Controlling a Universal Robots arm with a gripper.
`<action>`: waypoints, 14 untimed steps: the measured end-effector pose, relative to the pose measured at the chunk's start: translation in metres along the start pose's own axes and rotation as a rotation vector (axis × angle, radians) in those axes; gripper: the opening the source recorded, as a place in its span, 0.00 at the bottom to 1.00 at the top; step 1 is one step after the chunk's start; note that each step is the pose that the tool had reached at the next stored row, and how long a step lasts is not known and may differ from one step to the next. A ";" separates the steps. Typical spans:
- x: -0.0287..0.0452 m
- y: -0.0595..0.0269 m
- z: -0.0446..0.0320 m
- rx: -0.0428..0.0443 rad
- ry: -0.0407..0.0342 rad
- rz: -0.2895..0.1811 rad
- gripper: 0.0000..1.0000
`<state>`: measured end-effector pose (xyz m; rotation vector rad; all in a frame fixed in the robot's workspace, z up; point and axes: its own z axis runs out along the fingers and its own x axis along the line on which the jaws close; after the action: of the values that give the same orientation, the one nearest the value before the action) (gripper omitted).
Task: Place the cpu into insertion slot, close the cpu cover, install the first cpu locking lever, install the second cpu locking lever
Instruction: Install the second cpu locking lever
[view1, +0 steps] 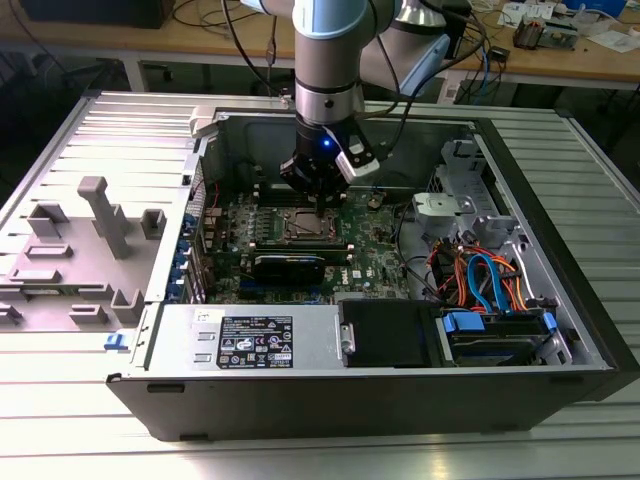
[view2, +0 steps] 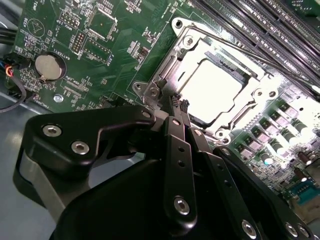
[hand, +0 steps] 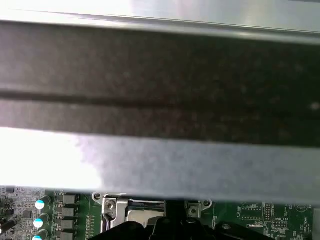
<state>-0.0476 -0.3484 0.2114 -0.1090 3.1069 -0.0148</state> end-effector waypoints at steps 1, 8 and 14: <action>-0.0008 -0.0001 0.0000 0.0001 0.0000 0.000 0.11; -0.0021 -0.0264 -0.0030 0.0002 0.0000 0.000 0.11; -0.0022 -0.0298 -0.0129 -0.0003 0.0072 0.000 0.11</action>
<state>-0.0438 -0.3778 0.2247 -0.1094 3.1141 -0.0147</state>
